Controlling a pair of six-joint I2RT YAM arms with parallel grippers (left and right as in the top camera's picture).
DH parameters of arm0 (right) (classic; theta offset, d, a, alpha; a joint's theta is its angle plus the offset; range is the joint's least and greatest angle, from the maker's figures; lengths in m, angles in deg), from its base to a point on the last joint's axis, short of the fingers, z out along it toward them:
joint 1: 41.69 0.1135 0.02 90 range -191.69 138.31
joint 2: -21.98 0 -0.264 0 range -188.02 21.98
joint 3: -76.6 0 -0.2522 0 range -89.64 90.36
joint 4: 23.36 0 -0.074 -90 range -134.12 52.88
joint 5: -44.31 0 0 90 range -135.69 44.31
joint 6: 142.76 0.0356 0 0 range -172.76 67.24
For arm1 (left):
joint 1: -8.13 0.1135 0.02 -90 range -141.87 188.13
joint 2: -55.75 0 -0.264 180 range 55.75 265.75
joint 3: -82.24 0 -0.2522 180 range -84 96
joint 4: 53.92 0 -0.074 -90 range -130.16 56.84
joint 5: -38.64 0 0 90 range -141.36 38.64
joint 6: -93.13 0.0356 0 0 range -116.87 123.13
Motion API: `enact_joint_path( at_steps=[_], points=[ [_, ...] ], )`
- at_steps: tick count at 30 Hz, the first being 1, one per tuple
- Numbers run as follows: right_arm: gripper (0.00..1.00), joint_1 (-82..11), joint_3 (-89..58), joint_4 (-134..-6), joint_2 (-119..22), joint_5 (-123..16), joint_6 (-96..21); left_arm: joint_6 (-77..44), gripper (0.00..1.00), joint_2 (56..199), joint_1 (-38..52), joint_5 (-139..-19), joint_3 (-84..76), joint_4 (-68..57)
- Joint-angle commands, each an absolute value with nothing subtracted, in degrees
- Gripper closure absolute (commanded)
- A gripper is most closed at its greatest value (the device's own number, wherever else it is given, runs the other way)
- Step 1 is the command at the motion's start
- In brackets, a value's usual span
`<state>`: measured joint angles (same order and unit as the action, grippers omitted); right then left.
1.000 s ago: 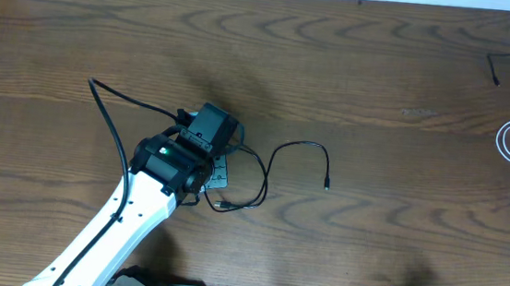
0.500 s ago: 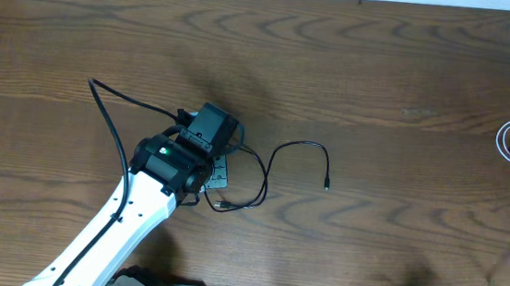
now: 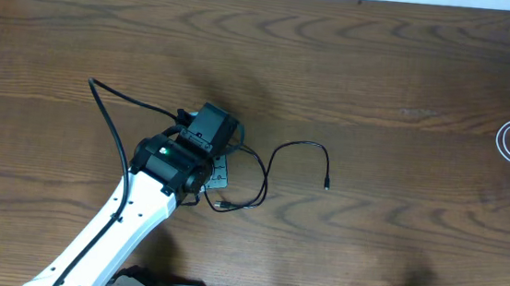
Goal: Untangle cables
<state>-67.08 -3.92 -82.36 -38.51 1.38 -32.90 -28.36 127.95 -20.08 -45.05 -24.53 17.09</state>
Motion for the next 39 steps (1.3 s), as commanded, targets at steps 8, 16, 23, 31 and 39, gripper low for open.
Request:
enact_joint_path(
  at_steps=[8, 16, 23, 31, 39],
  points=[
    [0.99, -71.8, -3.8, -79.7, -50.6, 11.8, -24.2, -28.6, 0.92, 127.7, -19.8, -44.7, -24.2, 17.5],
    [0.99, -73.2, -3.8, -75.5, -61.8, -0.2, -24.1, -28.6, 0.92, 127.7, -19.8, -44.7, -24.2, 17.8],
    [0.99, -73.2, -3.9, -79.4, -70.4, -7.6, -24.1, -28.6, 0.92, 127.7, -19.8, -44.7, -24.2, 17.8],
    [0.99, -73.1, -3.9, -76.5, -72.8, -23.6, -25.9, -28.7, 0.92, 127.7, -19.8, -44.9, -24.2, 17.8],
    [0.99, -73.7, -3.8, -71.5, -61.4, -23.7, -32.1, -28.7, 0.92, 127.7, -19.8, -44.9, -24.2, 17.4]
  ],
)
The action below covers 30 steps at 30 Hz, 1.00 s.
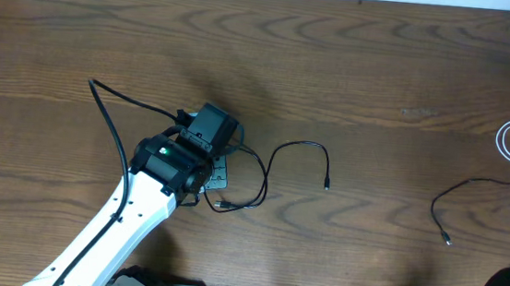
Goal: Untangle cables
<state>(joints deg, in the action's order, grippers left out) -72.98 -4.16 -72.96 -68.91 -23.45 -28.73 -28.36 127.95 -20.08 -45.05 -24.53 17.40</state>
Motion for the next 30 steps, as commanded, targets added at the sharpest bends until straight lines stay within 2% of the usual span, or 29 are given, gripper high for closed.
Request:
enact_joint_path(
  at_steps=[1, 11, 16, 21, 28, 30],
  points=[
    [0.99, -73.8, -3.8, -70.7, -59.7, -23.9, -32.1, -28.7, 0.92, 127.7, -19.8, -44.9, -24.2, 17.4],
    [0.99, -79.1, -3.8, -70.9, -41.5, -22.6, -32.2, -28.6, 0.92, 127.7, -19.8, -44.9, -24.2, 17.4],
    [0.99, -80.0, -3.8, -74.2, -38.6, -10.0, -32.2, -28.6, 0.92, 127.7, -19.8, -44.9, -24.2, 17.5],
    [0.99, -80.0, -3.8, -71.0, -44.0, -8.2, -32.2, -28.6, 0.92, 127.7, -19.8, -44.9, -24.2, 17.4],
    [0.99, -79.4, -3.8, -69.3, -61.7, -19.6, -32.2, -28.6, 0.92, 127.7, -19.8, -44.9, -24.2, 17.5],
    [0.98, -78.9, -3.8, -64.8, -67.5, -28.6, -33.0, -28.6, 0.92, 127.7, -19.8, -44.9, -24.2, 17.5]
  ],
)
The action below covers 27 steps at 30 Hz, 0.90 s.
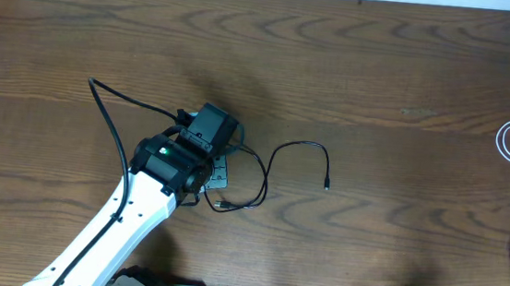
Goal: Untangle cables
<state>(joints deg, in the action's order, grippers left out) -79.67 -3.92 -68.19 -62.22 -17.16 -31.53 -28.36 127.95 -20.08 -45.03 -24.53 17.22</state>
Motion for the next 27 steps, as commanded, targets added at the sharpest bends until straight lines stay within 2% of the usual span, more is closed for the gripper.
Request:
enact_joint_path(
  at_steps=[1, 3, 4, 13, 20, 23, 27],
  points=[
    [0.81, -78.9, -3.8, -63.2, -69.4, -34.8, -34.9, -28.6, 0.92, 127.7, -19.8, -44.9, -24.2, 17.5],
    [0.33, -78.9, -3.8, -62.5, -72.3, -48.1, -40.4, -28.6, 0.92, 127.7, -19.8, -44.9, -24.2, 17.4],
    [0.01, -78.9, -3.8, -63.4, -73.3, -52.3, -41.8, -28.7, 0.92, 127.7, -19.8, -44.9, -24.2, 17.4],
    [0.01, -78.0, -3.8, -70.0, -71.8, -54.9, -42.1, -28.7, 0.92, 127.7, -19.8, -44.9, -24.2, 17.4],
    [0.01, -74.8, -3.8, -82.9, -70.6, -69.4, -42.2, -28.7, 0.92, 127.7, -19.8, -45.0, -24.2, 16.7],
    [0.01, -72.3, -4.3, -88.5, -70.6, -78.5, -48.0, -27.2, 0.93, 127.7, -19.9, -50.5, -24.2, 11.8],
    [0.01, -67.7, -5.1, -92.4, -70.6, -82.1, -52.7, -16.7, 0.93, 127.7, -21.2, -64.3, -24.2, 0.3]
  ],
)
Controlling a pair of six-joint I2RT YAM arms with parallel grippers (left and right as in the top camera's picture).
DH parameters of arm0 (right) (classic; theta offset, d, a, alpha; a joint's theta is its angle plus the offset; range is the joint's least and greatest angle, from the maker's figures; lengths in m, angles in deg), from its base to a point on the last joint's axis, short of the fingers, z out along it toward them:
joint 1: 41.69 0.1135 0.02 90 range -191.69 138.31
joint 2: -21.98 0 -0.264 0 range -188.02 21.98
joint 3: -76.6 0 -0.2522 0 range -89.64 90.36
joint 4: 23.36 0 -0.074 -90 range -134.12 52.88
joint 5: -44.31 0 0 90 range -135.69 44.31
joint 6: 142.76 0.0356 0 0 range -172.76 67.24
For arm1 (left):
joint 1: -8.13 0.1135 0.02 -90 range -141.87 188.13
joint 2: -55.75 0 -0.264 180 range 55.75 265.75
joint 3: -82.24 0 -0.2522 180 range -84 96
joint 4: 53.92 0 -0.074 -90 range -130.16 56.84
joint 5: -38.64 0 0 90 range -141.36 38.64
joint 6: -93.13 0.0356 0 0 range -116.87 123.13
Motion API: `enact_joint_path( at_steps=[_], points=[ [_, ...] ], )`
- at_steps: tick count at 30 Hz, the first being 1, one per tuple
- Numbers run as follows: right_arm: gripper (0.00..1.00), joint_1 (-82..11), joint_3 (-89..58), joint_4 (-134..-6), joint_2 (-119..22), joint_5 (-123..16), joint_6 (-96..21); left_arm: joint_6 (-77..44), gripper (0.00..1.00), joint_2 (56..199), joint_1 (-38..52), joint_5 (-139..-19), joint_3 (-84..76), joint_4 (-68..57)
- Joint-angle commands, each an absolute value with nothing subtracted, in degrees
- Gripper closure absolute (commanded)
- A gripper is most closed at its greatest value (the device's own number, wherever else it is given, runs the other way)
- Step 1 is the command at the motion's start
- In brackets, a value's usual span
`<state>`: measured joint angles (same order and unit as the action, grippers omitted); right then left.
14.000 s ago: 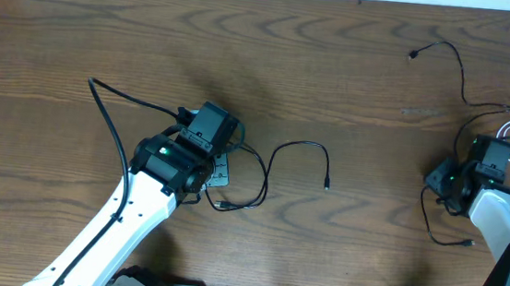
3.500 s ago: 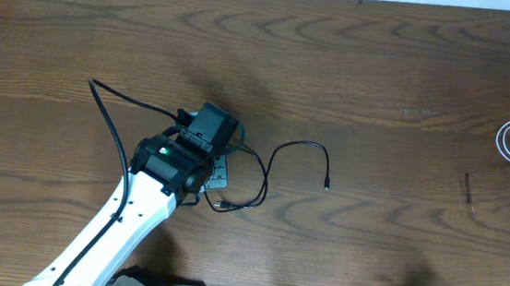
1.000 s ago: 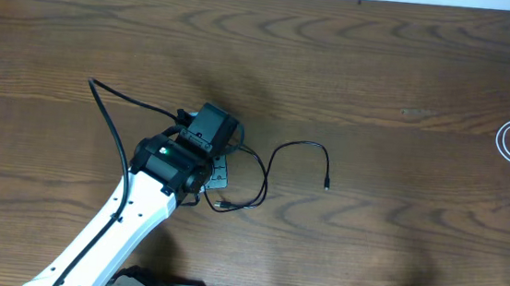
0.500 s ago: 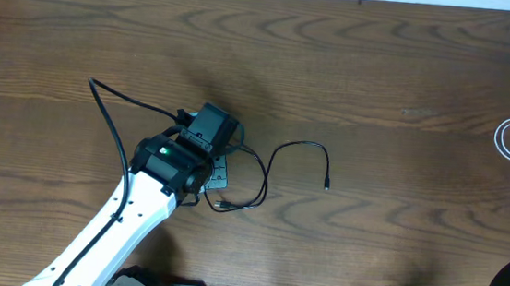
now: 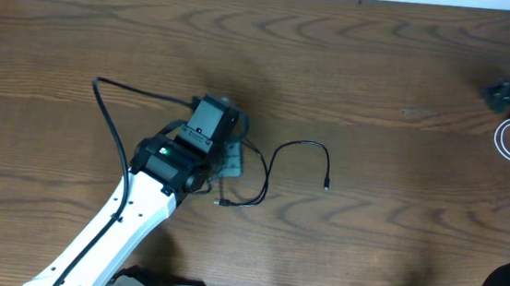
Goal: Untangle cables
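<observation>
A thin black cable (image 5: 277,150) lies mid-table, running from a far-left end through a loop to a plug at the right. My left gripper (image 5: 229,159) sits on its tangled middle part and seems shut on the black cable, though the wrist hides the fingertips. A white cable lies coiled at the right edge. My right gripper (image 5: 498,91) hovers dark at the far right, just beyond and above that white coil. Whether its jaws are open cannot be made out.
The left arm (image 5: 109,227) slants up from the front left edge. Part of the right arm shows at the front right corner. A pale wall edge bounds the table at the back.
My left gripper shifted slightly toward the back and turned, dragging the black cable's left end and lower loop with it. The right gripper, out of view before, now sits above the white coil.
At first my left gripper rested on the black tangle, with no right arm in view. A second dark cable then showed at the right beside the right arm, and later only a trace of it. Now it is gone and the right gripper is at the white coil.
</observation>
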<state>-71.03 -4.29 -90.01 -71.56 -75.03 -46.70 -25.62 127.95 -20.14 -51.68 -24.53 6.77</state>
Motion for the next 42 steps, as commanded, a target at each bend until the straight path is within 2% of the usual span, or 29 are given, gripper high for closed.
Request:
enact_joint_path(
  at_steps=[1, 6, 11, 13, 17, 24, 26, 27, 30, 34, 37, 42],
  points=[
    [0.01, -65.0, -5.1, -95.1, -70.6, -82.0, -56.0, -12.0, 0.92, 127.7, -22.7, -69.1, -24.2, -4.2],
    [0.01, -52.0, -5.1, -103.7, -70.9, -79.1, -62.6, -8.9, 0.93, 127.7, -28.4, -70.2, -22.5, -14.1],
    [0.01, -43.9, -5.1, -104.2, -70.9, -79.1, -65.1, -9.6, 0.93, 126.2, -28.7, -73.9, -18.0, -15.5],
    [0.01, -41.6, -5.1, -104.6, -70.9, -80.0, -68.3, -9.6, 0.92, 125.2, -28.7, -77.2, -18.0, -16.0],
    [0.01, -36.6, -5.1, -110.0, -70.9, -80.8, -82.5, -8.9, 0.92, 124.5, -28.5, -84.0, -18.0, -16.1],
    [0.01, -31.1, -5.1, -109.4, -70.9, -81.1, -83.7, -10.6, 0.92, 124.5, -28.4, -82.8, -18.0, -18.4],
    [0.01, -30.1, -5.1, -109.6, -70.9, -81.3, -83.1, -15.8, 0.92, 124.5, -28.4, -77.0, -18.0, -18.8],
    [0.01, -29.7, -5.1, -109.2, -70.9, -81.3, -81.4, -20.0, 0.93, 124.5, -28.4, -70.2, -18.0, -18.4],
    [0.01, -29.6, -5.1, -105.9, -70.9, -82.8, -71.2, -30.6, 0.93, 124.5, -28.4, -57.4, -18.0, -17.9],
    [0.01, -29.1, -5.1, -105.3, -70.9, -89.6, -68.1, -38.6, 0.93, 124.5, -28.4, -46.7, -18.0, -18.2],
    [0.01, -27.2, -5.1, -105.5, -70.9, -95.3, -75.7, -42.1, 0.92, 124.5, -28.4, -40.0, -18.0, -18.9],
    [0.04, -23.0, -5.1, -105.0, -70.9, -106.7, -91.2, -52.5, 0.93, 124.5, -28.4, -38.5, -18.0, -18.9]
  ],
)
